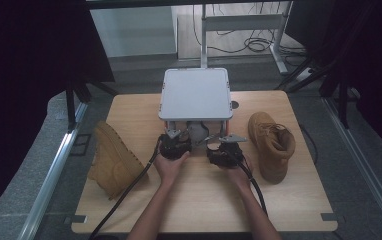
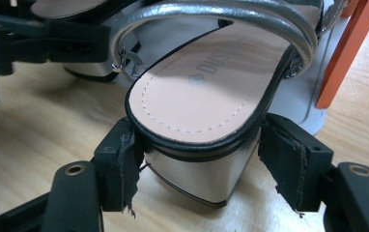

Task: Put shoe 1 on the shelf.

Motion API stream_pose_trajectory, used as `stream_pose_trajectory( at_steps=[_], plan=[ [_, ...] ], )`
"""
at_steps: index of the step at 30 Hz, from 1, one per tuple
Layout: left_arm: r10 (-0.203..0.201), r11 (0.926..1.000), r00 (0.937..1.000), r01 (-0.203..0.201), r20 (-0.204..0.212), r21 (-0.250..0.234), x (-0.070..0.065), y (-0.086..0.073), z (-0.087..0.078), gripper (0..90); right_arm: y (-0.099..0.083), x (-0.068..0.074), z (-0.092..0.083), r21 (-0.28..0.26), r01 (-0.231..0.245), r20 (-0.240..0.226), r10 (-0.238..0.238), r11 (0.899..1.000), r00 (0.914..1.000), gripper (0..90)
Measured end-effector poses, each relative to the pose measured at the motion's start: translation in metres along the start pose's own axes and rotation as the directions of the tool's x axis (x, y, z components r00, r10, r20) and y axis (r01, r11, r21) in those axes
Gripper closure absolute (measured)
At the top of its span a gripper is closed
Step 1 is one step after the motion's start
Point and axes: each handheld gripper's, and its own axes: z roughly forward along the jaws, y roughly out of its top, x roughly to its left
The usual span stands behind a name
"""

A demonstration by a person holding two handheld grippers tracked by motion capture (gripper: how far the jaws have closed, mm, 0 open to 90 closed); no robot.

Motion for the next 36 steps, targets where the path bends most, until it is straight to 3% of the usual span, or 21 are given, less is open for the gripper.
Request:
stream_pose_trajectory(
  at_steps=[15,21,25,36],
  plan=[
    [-0.006,1.0,1.0,0.006,0.003,0.001,0.001,0.0,0.0,36.9,0.007,-0.005,-0.001,-0.034,-0.009,-0.006,0.009,0.999,0.9999,34.6],
    [-0.008,1.0,1.0,0.008,0.004,0.001,0.001,0.0,0.0,37.0,0.014,-0.009,0.005,-0.071,-0.016,0.034,0.019,0.997,0.9993,38.9],
    [-0.008,1.0,1.0,0.008,0.005,0.001,0.001,0.0,0.0,36.9,0.014,-0.01,0.012,-0.048,-0.013,0.046,0.015,0.999,0.9988,39.4],
    [-0.012,0.9999,0.9999,0.012,0.004,-0.002,0.001,-0.001,0.0,37.0,0.017,-0.01,0.023,-0.061,-0.015,0.047,0.018,0.998,0.9987,39.4]
  ],
)
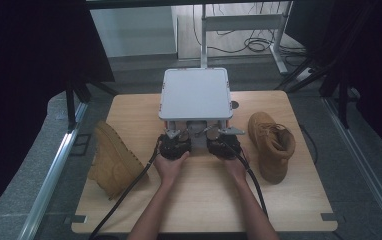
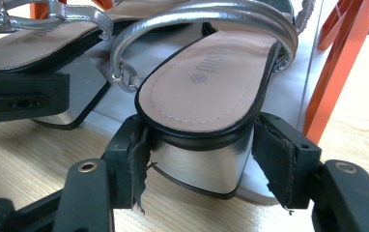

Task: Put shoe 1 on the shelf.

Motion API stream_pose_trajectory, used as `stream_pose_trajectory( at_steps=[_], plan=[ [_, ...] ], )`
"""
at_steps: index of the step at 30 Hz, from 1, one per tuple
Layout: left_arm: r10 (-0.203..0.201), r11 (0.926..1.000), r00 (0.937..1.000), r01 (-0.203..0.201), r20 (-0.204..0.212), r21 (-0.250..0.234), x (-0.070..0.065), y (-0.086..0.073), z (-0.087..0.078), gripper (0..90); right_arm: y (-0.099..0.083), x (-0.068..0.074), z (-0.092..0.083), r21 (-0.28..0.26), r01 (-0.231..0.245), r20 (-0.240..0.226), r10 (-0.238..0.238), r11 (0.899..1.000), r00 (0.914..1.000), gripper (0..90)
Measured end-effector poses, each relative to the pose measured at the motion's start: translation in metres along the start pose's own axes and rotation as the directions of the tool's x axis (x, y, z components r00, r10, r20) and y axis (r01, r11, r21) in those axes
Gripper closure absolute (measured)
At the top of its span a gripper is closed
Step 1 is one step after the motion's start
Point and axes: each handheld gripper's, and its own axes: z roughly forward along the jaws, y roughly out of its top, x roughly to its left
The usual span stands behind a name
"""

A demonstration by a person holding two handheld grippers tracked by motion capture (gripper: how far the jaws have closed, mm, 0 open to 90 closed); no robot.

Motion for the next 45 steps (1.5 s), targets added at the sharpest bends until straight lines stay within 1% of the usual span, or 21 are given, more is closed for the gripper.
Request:
stream_pose_trajectory(
  at_steps=[5,10,14,21,24,29,35,37,39,40,42,45],
  plan=[
    [-0.002,1.0,1.0,0.002,-0.005,-0.004,-0.001,0.0,0.001,37.0,0.0,0.001,0.0,-0.004,-0.003,0.003,0.003,1.0,1.0,39.5],
    [-0.018,0.9997,0.9998,0.018,-0.009,-0.016,-0.003,0.0,0.003,36.8,-0.001,0.002,0.001,-0.005,-0.002,0.0,0.002,1.0,1.0,39.6],
    [-0.04,0.9988,0.9992,0.04,0.001,-0.028,0.0,0.002,0.007,36.8,0.0,0.002,0.0,-0.002,-0.002,-0.006,0.002,1.0,1.0,39.6],
    [-0.027,0.9994,0.9996,0.027,-0.008,-0.021,-0.001,0.005,0.01,36.8,0.0,0.002,0.0,-0.002,-0.005,-0.007,0.005,1.0,1.0,39.6],
    [-0.029,0.9995,0.9996,0.029,0.0,-0.016,0.0,0.006,0.01,36.7,0.0,0.003,0.001,-0.005,-0.002,0.002,0.002,1.0,1.0,39.6],
    [-0.023,0.9996,0.9997,0.023,0.003,-0.013,0.001,0.006,0.01,36.8,0.0,0.006,0.004,-0.015,-0.012,0.009,0.012,1.0,0.9999,39.6],
    [-0.011,0.9999,0.9999,0.011,0.007,-0.012,0.003,0.006,0.009,36.4,0.0,0.005,0.003,-0.013,-0.015,0.004,0.015,1.0,0.9999,39.5],
    [-0.019,0.9998,0.9994,0.019,0.03,-0.007,0.004,0.006,0.007,35.8,0.0,0.005,0.003,-0.011,-0.012,-0.002,0.012,1.0,0.9999,39.6],
    [0.0,0.9998,0.9994,0.001,0.036,-0.02,0.004,0.007,0.0,34.1,-0.001,0.005,0.0,-0.017,-0.004,0.0,0.004,1.0,1.0,39.2],
    [0.001,0.9997,0.9992,0.0,0.04,-0.023,0.004,0.007,-0.001,32.6,-0.001,0.005,-0.002,-0.017,0.001,0.001,-0.001,1.0,1.0,37.8],
    [0.016,0.9994,0.9988,-0.015,0.046,-0.031,0.005,0.006,-0.01,31.2,-0.001,0.005,-0.006,-0.021,-0.004,-0.002,0.004,1.0,1.0,36.9],
    [0.022,0.9988,0.9982,-0.02,0.055,-0.046,0.008,0.003,-0.021,30.9,-0.003,0.003,-0.014,-0.038,0.001,-0.005,-0.001,0.999,1.0,36.8]
  ],
)
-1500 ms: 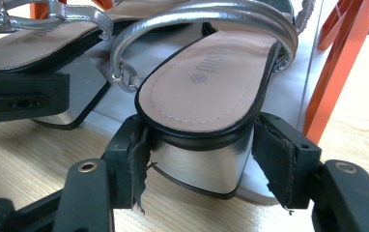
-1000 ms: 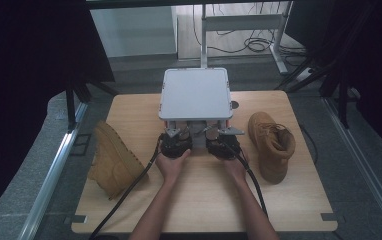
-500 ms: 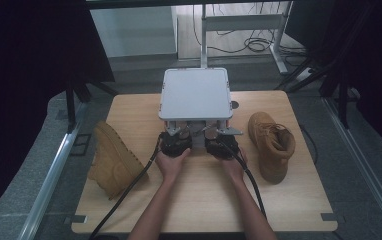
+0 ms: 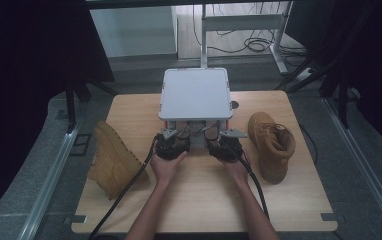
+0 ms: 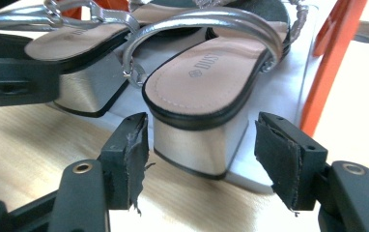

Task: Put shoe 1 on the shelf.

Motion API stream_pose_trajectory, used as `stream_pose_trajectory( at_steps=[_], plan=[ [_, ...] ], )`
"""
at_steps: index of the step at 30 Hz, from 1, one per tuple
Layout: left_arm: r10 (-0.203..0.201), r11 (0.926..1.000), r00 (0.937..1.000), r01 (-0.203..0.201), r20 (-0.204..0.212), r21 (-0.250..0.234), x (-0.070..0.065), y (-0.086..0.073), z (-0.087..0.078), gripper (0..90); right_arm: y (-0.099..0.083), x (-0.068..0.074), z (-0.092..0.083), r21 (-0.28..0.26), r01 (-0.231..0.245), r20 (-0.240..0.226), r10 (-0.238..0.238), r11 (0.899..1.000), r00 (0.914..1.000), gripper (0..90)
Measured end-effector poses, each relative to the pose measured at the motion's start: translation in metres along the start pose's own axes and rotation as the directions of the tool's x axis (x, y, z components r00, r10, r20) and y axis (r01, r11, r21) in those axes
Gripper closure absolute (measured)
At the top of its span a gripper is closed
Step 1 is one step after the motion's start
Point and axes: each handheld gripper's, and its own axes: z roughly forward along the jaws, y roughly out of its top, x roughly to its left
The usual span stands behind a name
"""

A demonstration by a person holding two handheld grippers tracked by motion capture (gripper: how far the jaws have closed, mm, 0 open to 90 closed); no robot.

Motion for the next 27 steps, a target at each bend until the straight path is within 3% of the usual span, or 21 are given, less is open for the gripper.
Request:
stream_pose_trajectory(
  at_steps=[5,11,16,20,27],
  plan=[
    [-0.013,0.9996,0.9998,0.013,0.015,-0.026,0.006,-0.01,-0.024,37.1,-0.004,-0.002,-0.014,-0.028,-0.01,-0.012,0.01,1.0,0.9999,40.4],
    [-0.045,0.9973,0.9984,0.043,-0.033,-0.059,0.015,-0.017,-0.037,53.1,-0.007,-0.003,-0.028,-0.084,-0.029,-0.02,0.027,0.996,0.9994,52.1],
    [-0.059,0.9954,0.9966,0.055,-0.057,-0.079,0.015,-0.018,-0.04,66.8,-0.01,-0.005,-0.033,-0.1,-0.039,-0.014,0.038,0.994,0.9992,66.1],
    [-0.065,0.9958,0.9957,0.061,-0.065,-0.069,0.017,-0.018,-0.038,74.1,-0.012,-0.01,-0.034,-0.101,-0.058,-0.005,0.058,0.993,0.9983,78.0],
    [-0.071,0.9952,0.9954,0.066,-0.065,-0.073,0.015,-0.018,-0.031,81.3,-0.014,-0.015,-0.029,-0.073,-0.078,0.014,0.079,0.994,0.9968,88.8]
  ],
)
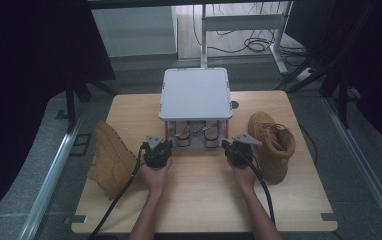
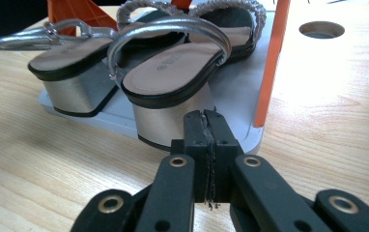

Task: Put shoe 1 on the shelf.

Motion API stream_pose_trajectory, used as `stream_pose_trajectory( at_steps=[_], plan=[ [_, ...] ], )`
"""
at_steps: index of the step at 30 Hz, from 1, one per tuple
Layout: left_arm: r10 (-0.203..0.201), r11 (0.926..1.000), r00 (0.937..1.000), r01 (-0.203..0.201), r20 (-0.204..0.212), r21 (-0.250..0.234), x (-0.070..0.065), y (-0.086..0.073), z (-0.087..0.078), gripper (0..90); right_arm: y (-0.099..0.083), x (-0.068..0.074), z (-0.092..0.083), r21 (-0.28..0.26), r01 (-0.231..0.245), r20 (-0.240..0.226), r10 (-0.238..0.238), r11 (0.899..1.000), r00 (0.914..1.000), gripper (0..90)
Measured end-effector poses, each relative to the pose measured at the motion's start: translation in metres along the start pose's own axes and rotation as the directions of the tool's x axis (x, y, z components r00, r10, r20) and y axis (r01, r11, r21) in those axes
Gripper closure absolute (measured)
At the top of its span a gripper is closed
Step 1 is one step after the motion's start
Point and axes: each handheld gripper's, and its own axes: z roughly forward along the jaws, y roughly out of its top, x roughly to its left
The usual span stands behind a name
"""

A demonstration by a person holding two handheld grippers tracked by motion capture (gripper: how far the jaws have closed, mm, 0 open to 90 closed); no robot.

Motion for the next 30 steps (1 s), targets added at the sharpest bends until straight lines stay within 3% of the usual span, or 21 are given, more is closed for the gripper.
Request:
stream_pose_trajectory(
  at_steps=[3,8,25,30],
  plan=[
    [0.011,0.9997,0.9999,-0.011,-0.007,0.02,-0.002,-0.001,0.006,82.2,0.0,0.001,0.005,0.013,0.004,0.004,-0.004,1.0,1.0,89.0],
    [0.041,0.999,0.9989,-0.041,-0.021,0.015,-0.013,-0.002,0.013,82.4,0.0,0.003,0.015,0.033,0.004,0.022,-0.005,0.999,0.9998,89.0],
    [0.038,0.9979,0.9992,-0.037,-0.015,0.053,-0.015,-0.001,0.028,82.6,-0.001,0.014,0.027,0.055,-0.004,0.048,0.001,0.998,0.9989,89.1],
    [0.033,0.9981,0.9994,-0.032,-0.006,0.053,-0.015,-0.001,0.029,83.5,0.0,0.023,0.032,0.056,0.019,0.035,-0.021,0.998,0.9992,89.1]
  ],
)
